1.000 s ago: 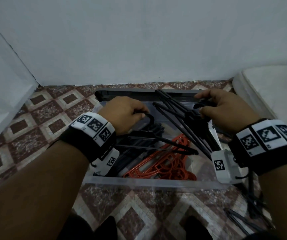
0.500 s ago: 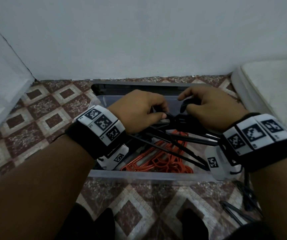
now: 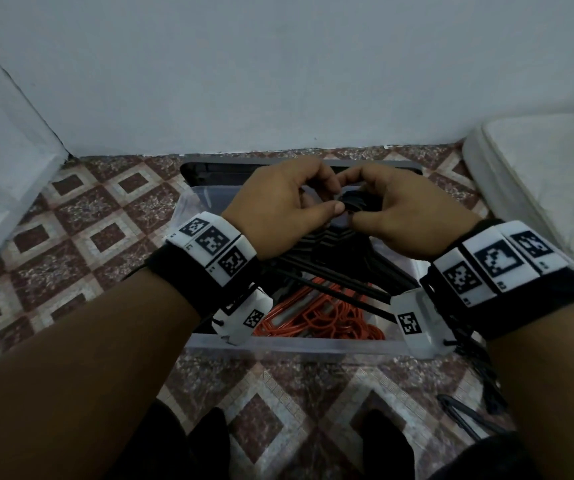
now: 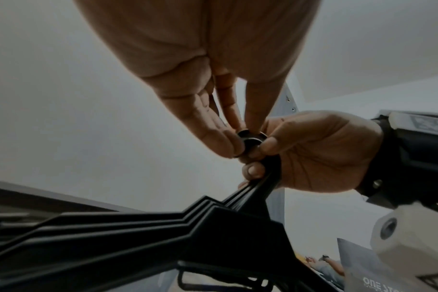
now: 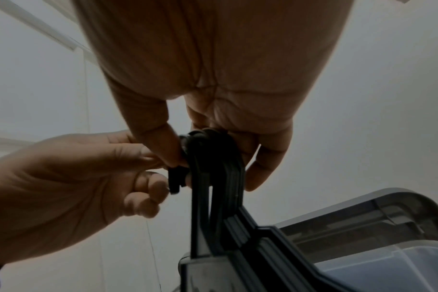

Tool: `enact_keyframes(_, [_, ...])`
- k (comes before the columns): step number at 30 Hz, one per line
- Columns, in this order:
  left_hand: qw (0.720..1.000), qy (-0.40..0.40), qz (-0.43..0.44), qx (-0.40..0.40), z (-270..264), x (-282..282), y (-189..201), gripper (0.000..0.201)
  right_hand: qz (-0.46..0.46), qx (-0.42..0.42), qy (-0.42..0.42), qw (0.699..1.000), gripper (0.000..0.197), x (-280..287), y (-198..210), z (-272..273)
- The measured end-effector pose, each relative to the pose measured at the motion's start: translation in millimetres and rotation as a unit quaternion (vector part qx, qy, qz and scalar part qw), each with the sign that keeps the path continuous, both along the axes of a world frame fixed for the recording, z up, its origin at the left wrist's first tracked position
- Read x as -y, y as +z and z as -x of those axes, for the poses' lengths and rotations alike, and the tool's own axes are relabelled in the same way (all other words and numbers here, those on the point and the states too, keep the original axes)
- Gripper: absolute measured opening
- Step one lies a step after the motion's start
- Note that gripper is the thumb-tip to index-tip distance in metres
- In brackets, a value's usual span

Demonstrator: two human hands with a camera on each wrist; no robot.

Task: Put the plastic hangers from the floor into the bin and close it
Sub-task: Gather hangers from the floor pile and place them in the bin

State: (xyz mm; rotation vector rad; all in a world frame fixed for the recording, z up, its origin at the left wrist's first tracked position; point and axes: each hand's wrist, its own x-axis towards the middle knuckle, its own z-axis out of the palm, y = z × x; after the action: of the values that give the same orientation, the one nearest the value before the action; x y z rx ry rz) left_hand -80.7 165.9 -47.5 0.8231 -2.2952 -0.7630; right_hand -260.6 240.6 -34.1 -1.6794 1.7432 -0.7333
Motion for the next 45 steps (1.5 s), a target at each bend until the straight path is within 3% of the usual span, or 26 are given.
enact_keyframes(5, [0.995, -0.053, -0.017, 0.077, -2, 5, -4, 0.037, -0.005, -0.063, -0.006, 0.998, 0.048, -1, -1, -3])
enact_keyframes(9, [0.996, -0.036, -0.062, 0.056, 2, 9, -11, 0.029, -0.007, -0.068, -0.006, 0.998, 0.054, -1, -1, -5])
enact_keyframes(13, [0.982, -0.058, -0.172, 0.049, 2, 12, -13, 0.025, -0.011, -0.097, -0.045, 0.994, 0.05, 4, -6, 0])
enact_keyframes(15, [0.965, -0.059, -0.201, 0.159, -6, 19, -16, 0.021, -0.011, -0.099, -0.081, 0.992, 0.043, 5, -7, 5])
enact_keyframes(18, [0.905, -0.035, -0.202, 0.373, -22, 34, -33, 0.03, -0.01, -0.113, -0.107, 0.988, 0.039, 6, -8, 14])
enact_keyframes(25, [0.825, 0.001, -0.089, 0.558, -2, 68, -99, 0.042, -0.008, -0.131, -0.142, 0.981, 0.036, 8, -12, 32])
enact_keyframes(30, [0.801, 0.027, -0.047, 0.597, 24, 84, -152, 0.045, -0.004, -0.113, -0.174, 0.978, 0.038, 8, -13, 43])
enact_keyframes(34, [0.786, 0.006, -0.065, 0.615, 41, 87, -182, 0.045, -0.003, -0.105, -0.177, 0.979, 0.037, 11, -17, 46])
enact_keyframes(39, [0.789, -0.011, -0.073, 0.61, 53, 80, -199, 0.013, -0.012, -0.098, -0.175, 0.98, 0.038, 13, -19, 47])
enact_keyframes(43, [0.775, -0.037, -0.09, 0.624, 49, 81, -207, 0.052, -0.003, -0.096, -0.172, 0.98, 0.038, 13, -20, 46])
enact_keyframes(45, [0.772, -0.043, -0.085, 0.629, 49, 82, -212, 0.055, -0.002, -0.101, -0.17, 0.98, 0.039, 12, -21, 44])
